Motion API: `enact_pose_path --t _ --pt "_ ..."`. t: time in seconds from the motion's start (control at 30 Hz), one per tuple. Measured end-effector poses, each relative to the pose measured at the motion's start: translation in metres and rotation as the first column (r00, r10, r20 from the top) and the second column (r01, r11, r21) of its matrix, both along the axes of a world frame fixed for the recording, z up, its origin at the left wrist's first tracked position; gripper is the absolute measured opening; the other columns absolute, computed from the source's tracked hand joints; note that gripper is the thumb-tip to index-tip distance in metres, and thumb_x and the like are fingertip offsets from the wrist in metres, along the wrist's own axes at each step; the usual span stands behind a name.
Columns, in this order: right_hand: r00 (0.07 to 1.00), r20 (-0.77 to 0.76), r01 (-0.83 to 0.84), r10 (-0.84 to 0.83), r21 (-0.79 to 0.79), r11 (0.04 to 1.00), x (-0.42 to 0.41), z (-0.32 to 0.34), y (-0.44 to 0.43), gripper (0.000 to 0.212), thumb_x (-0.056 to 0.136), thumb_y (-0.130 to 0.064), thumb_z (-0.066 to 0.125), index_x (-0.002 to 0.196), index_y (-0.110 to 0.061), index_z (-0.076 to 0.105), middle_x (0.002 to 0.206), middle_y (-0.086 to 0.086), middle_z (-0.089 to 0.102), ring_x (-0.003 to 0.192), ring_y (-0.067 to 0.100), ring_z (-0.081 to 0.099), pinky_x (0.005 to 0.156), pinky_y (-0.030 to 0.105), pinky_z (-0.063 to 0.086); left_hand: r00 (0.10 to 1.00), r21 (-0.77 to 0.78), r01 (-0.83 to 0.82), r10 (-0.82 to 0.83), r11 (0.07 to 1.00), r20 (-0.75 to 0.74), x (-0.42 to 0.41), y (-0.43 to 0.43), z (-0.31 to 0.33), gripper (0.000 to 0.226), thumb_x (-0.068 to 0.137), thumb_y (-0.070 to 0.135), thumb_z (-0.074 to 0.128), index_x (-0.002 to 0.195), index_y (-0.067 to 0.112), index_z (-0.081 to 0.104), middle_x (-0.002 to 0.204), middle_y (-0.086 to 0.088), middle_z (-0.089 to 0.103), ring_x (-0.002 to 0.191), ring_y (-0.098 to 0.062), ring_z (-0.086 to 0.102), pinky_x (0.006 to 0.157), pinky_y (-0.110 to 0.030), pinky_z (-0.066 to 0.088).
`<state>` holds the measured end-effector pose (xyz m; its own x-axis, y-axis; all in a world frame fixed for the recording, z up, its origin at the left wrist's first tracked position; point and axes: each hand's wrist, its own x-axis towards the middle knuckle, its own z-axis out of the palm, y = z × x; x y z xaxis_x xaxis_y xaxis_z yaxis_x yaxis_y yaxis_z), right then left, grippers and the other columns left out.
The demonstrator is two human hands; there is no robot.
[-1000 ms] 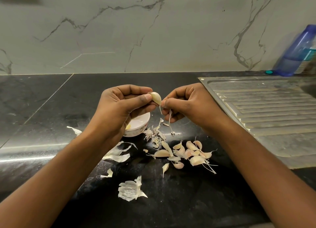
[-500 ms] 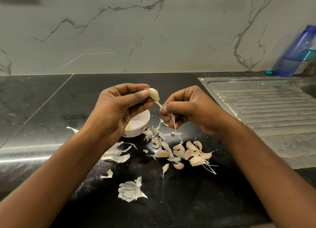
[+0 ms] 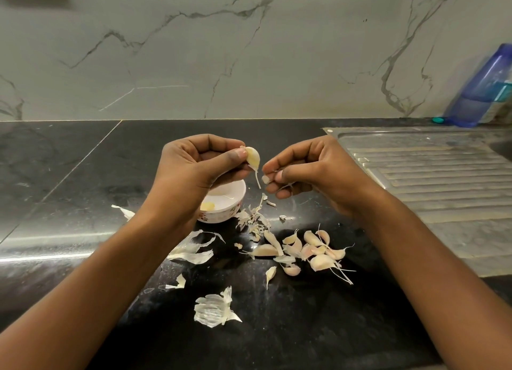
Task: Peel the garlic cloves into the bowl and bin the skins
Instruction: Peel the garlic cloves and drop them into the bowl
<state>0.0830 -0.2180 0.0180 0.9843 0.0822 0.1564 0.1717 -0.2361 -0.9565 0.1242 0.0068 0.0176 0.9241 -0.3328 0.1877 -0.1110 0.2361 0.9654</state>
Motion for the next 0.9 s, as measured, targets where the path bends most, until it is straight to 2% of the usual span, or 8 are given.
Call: enact_pose_path --t 0.07,0.17,0.4,0.53,0.6,0.73,0.9 --pt "1.0 -0.008 -0.016 0.016 0.006 1.0 0.0 -0.001 0.002 0.012 0.095 -0.002 0.072 0.104 0.003 0.079 0.095 0.02 0.08 0.086 0.032 0.078 0.079 0.039 0.066 1.0 0.014 0.0 0.0 1.0 0.019 -0.001 -0.001 -0.001 0.03 0.077 0.013 0.077 0.105 0.001 0.075 0.1 -0.016 0.081 0.094 -0.03 0.08 0.084 -0.033 0.065" --pt "1.0 0.001 -0.012 0.012 -0.03 0.999 -0.001 -0.003 0.006 0.02 0.091 -0.015 0.081 0.103 0.001 0.079 0.09 0.018 0.08 0.081 0.028 0.078 0.077 0.038 0.066 1.0 0.025 0.01 -0.011 1.0 0.029 -0.002 -0.002 -0.001 0.029 0.078 0.013 0.077 0.104 0.002 0.075 0.1 -0.016 0.081 0.093 -0.03 0.079 0.084 -0.033 0.065" --pt "0.999 0.027 -0.037 0.04 -0.091 0.995 0.0 -0.004 0.006 0.015 0.092 -0.009 0.08 0.103 -0.001 0.079 0.087 0.011 0.08 0.076 0.022 0.077 0.076 0.034 0.065 1.0 0.01 0.015 -0.016 1.0 0.014 0.0 -0.001 -0.001 0.028 0.077 0.012 0.076 0.103 0.002 0.075 0.099 -0.015 0.081 0.093 -0.028 0.08 0.08 -0.029 0.065" --pt "0.999 0.05 -0.001 0.008 -0.145 0.989 0.001 -0.004 0.003 0.014 0.09 -0.011 0.082 0.1 -0.001 0.08 0.086 0.014 0.08 0.078 0.03 0.077 0.078 0.041 0.067 1.0 -0.005 0.013 -0.013 1.0 -0.001 0.002 0.0 -0.002 0.029 0.077 0.012 0.076 0.105 0.002 0.074 0.102 -0.016 0.081 0.097 -0.03 0.079 0.084 -0.033 0.065" --pt "0.999 0.05 0.008 0.001 -0.179 0.984 0.002 -0.004 0.002 0.013 0.089 -0.012 0.083 0.098 -0.002 0.08 0.085 0.014 0.08 0.077 0.033 0.077 0.074 0.037 0.066 1.0 -0.008 0.011 -0.011 1.0 -0.004 0.002 0.0 -0.003 0.029 0.077 0.012 0.076 0.104 0.002 0.075 0.102 -0.016 0.081 0.097 -0.03 0.079 0.085 -0.034 0.065" --pt "0.999 0.046 0.024 -0.014 -0.244 0.97 0.002 -0.004 0.0 0.012 0.088 -0.011 0.085 0.093 -0.001 0.081 0.078 0.014 0.079 0.068 0.022 0.074 0.066 0.027 0.062 1.0 -0.023 -0.007 0.007 1.0 -0.014 0.004 0.001 -0.003 0.029 0.079 0.009 0.076 0.107 0.0 0.074 0.102 -0.017 0.08 0.098 -0.032 0.079 0.087 -0.035 0.065" --pt "0.996 0.06 0.083 -0.065 -0.378 0.922 0.007 -0.01 -0.003 0.01 0.086 -0.016 0.088 0.088 -0.008 0.082 0.075 0.004 0.079 0.068 0.015 0.076 0.069 0.03 0.064 1.0 -0.022 -0.016 0.016 1.0 -0.013 0.006 0.003 -0.003 0.027 0.081 0.008 0.076 0.106 -0.001 0.074 0.1 -0.017 0.08 0.096 -0.032 0.079 0.086 -0.035 0.065"
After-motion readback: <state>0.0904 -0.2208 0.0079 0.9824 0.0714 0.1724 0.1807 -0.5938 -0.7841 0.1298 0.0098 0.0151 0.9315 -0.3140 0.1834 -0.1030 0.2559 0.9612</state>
